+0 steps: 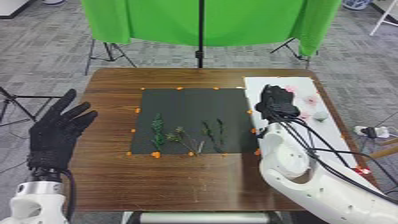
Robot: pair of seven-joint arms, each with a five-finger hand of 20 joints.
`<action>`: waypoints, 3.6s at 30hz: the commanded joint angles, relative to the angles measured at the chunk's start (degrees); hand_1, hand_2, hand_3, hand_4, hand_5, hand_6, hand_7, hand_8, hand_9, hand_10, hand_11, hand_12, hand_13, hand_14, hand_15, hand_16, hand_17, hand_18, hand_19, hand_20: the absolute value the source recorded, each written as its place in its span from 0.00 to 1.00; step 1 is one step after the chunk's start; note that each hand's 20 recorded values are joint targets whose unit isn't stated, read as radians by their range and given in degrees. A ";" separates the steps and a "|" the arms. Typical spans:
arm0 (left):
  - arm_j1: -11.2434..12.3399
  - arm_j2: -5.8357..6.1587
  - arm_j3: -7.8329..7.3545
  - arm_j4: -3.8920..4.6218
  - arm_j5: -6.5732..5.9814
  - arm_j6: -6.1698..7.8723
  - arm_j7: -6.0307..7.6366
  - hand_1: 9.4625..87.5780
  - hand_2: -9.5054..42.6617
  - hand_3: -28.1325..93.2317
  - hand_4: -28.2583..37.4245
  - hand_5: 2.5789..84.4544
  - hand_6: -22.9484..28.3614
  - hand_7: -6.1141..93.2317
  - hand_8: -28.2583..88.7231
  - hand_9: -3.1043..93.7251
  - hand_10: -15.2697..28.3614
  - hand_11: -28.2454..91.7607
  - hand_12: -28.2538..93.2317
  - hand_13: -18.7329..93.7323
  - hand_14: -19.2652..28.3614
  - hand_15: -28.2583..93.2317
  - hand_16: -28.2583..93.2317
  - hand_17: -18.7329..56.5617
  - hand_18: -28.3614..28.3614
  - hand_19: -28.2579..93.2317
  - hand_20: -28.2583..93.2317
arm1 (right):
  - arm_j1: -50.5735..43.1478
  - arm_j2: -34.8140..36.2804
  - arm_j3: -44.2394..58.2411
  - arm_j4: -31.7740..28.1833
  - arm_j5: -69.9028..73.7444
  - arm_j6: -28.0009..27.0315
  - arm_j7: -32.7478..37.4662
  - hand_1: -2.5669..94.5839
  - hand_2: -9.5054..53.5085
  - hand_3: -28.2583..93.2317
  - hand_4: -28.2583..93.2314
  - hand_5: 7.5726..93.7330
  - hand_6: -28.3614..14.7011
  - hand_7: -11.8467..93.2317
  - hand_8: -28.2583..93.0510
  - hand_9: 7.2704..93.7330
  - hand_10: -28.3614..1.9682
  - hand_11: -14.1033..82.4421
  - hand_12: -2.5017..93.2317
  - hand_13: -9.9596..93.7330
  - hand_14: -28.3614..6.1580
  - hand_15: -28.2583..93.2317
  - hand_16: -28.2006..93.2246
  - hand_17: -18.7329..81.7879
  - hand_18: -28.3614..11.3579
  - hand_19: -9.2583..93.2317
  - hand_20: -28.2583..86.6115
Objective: Arrange flowers
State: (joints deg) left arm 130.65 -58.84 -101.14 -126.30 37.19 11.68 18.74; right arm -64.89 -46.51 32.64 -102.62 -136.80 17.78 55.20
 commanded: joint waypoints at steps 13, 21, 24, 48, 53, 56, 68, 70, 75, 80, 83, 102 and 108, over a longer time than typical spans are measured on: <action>-11.15 5.95 2.64 1.32 0.72 -0.87 -3.05 0.16 0.30 0.87 0.00 0.37 0.57 0.20 0.15 0.38 0.79 0.44 0.34 0.40 0.97 0.65 0.18 0.14 1.00 0.67 0.38 | 2.44 -36.00 -2.28 10.05 -2.06 -16.25 -35.79 0.60 0.00 0.84 0.00 0.91 0.66 0.34 0.26 1.00 0.73 0.37 0.37 0.85 0.67 0.76 0.43 0.48 0.09 1.00 0.73; -16.27 6.62 5.62 3.10 0.84 -1.77 -3.56 0.16 0.30 0.87 0.00 0.37 0.57 0.19 0.16 0.38 0.79 0.44 0.34 0.40 0.97 0.65 0.18 0.14 1.00 0.67 0.38 | 5.54 -35.22 -7.27 13.02 -2.04 -20.11 -34.49 0.59 0.00 0.83 0.00 0.90 0.69 0.33 0.25 0.99 0.73 0.36 0.38 0.83 0.66 0.78 0.43 0.46 0.10 1.00 0.72; -17.04 6.58 6.39 3.41 0.78 -1.69 -3.16 0.16 0.30 0.87 0.00 0.38 0.57 0.19 0.16 0.38 0.79 0.44 0.34 0.40 0.97 0.65 0.18 0.14 1.00 0.67 0.38 | 7.68 -34.43 -10.30 14.08 -0.06 -19.14 -31.40 0.60 0.00 0.82 0.00 0.90 0.71 0.33 0.24 0.98 0.74 0.37 0.38 0.81 0.67 0.79 0.43 0.45 0.11 1.00 0.72; -19.02 5.85 7.62 4.85 0.87 -3.32 -2.76 0.17 0.30 0.88 0.00 0.38 0.58 0.20 0.16 0.38 0.79 0.44 0.34 0.40 0.98 0.66 0.18 0.14 1.00 0.67 0.38 | 11.27 -34.58 -12.93 16.44 -2.73 -22.24 -27.13 0.52 0.00 0.78 0.00 0.71 0.75 0.28 0.15 0.83 0.70 0.51 0.31 0.71 0.60 0.87 0.38 0.40 0.14 0.98 0.73; -18.13 5.14 6.77 4.52 1.28 -3.26 -3.68 0.17 0.30 0.88 0.00 0.38 0.58 0.20 0.16 0.38 0.79 0.44 0.34 0.40 0.97 0.66 0.18 0.14 1.00 0.67 0.38 | 9.36 -35.06 -10.42 16.18 -4.41 -24.13 -27.56 0.51 0.00 0.79 0.00 0.69 0.74 0.28 0.12 0.81 0.69 0.53 0.30 0.69 0.58 0.88 0.37 0.39 0.14 0.98 0.73; -16.79 4.85 5.79 3.98 1.38 -2.87 -4.22 0.17 0.30 0.88 0.00 0.38 0.58 0.20 0.16 0.38 0.79 0.44 0.34 0.40 0.97 0.66 0.18 0.15 1.00 0.67 0.39 | 7.51 -35.50 -7.77 15.39 -5.79 -25.43 -29.09 0.50 0.00 0.80 0.00 0.69 0.74 0.28 0.12 0.80 0.67 0.54 0.29 0.69 0.57 0.88 0.37 0.39 0.13 0.98 0.73; -2.44 3.39 -1.37 -0.98 -0.40 1.05 1.75 0.17 0.30 0.88 0.00 0.38 0.58 0.19 0.16 0.38 0.79 0.44 0.34 0.40 0.97 0.66 0.18 0.14 1.00 0.67 0.39 | 13.23 -22.53 -2.13 3.47 9.97 -24.49 -19.64 0.43 0.00 0.86 0.00 0.63 0.73 0.27 0.12 0.73 0.59 0.59 0.22 0.66 0.50 0.88 0.36 0.38 0.11 0.97 0.74; -0.80 3.41 -1.77 -1.29 -0.72 1.40 2.43 0.17 0.30 0.88 0.00 0.38 0.58 0.19 0.16 0.38 0.79 0.44 0.34 0.40 0.97 0.66 0.18 0.15 1.00 0.67 0.39 | 10.68 -19.83 3.37 1.74 11.59 -25.48 -21.00 0.42 0.00 0.86 0.00 0.62 0.72 0.27 0.12 0.71 0.54 0.57 0.20 0.64 0.48 0.88 0.35 0.37 0.11 0.97 0.74; 0.60 2.59 -0.76 -1.37 -1.28 2.04 3.56 0.17 0.30 0.88 0.00 0.38 0.58 0.20 0.16 0.38 0.79 0.44 0.34 0.40 0.97 0.66 0.18 0.15 1.00 0.67 0.39 | 8.00 -10.70 8.47 -1.34 14.20 -22.68 -19.25 0.41 0.00 0.87 0.00 0.61 0.71 0.28 0.12 0.69 0.49 0.45 0.18 0.61 0.47 0.82 0.32 0.35 0.11 0.93 0.74; 0.64 2.98 -0.16 -0.80 -1.92 1.96 4.34 0.17 0.30 0.87 0.00 0.38 0.57 0.19 0.16 0.38 0.79 0.44 0.34 0.40 0.98 0.66 0.18 0.15 1.00 0.67 0.39 | 3.97 -3.67 12.29 -2.73 14.80 -20.32 -16.12 0.40 0.00 0.87 0.00 0.59 0.71 0.28 0.12 0.66 0.45 0.40 0.17 0.60 0.43 0.80 0.31 0.35 0.11 0.93 0.73; 0.54 3.03 0.00 -0.56 -2.00 1.96 4.68 0.17 0.30 0.87 0.00 0.38 0.57 0.19 0.15 0.38 0.78 0.43 0.34 0.40 0.98 0.66 0.18 0.15 1.00 0.67 0.39 | 1.63 -0.65 14.43 -2.86 15.66 -19.49 -13.51 0.39 0.00 0.88 0.00 0.58 0.71 0.28 0.12 0.65 0.43 0.38 0.17 0.60 0.42 0.80 0.31 0.35 0.10 0.93 0.73; 0.66 4.12 1.36 -0.40 -2.87 2.39 6.10 0.16 0.30 0.87 0.00 0.37 0.57 0.19 0.15 0.38 0.78 0.43 0.34 0.40 0.97 0.65 0.18 0.14 1.00 0.66 0.39 | -11.37 9.86 25.13 -2.36 14.43 -26.63 -8.18 0.37 0.00 0.90 0.00 0.50 0.69 0.28 0.12 0.53 0.34 0.35 0.17 0.52 0.32 0.80 0.29 0.32 0.10 0.92 0.74; 0.23 3.48 1.55 -0.26 -2.52 2.11 5.76 0.17 0.29 0.88 0.00 0.37 0.57 0.19 0.15 0.38 0.78 0.43 0.34 0.40 0.97 0.65 0.18 0.15 1.00 0.66 0.39 | -9.21 10.02 22.10 0.00 15.33 -27.03 -6.70 0.38 0.00 0.91 0.00 0.51 0.69 0.28 0.12 0.53 0.34 0.35 0.17 0.52 0.32 0.80 0.29 0.31 0.10 0.91 0.74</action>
State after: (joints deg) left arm 130.75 -54.87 -100.07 -127.08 35.09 13.43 24.50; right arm -76.06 -37.64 57.89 -104.97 -121.36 -9.09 46.52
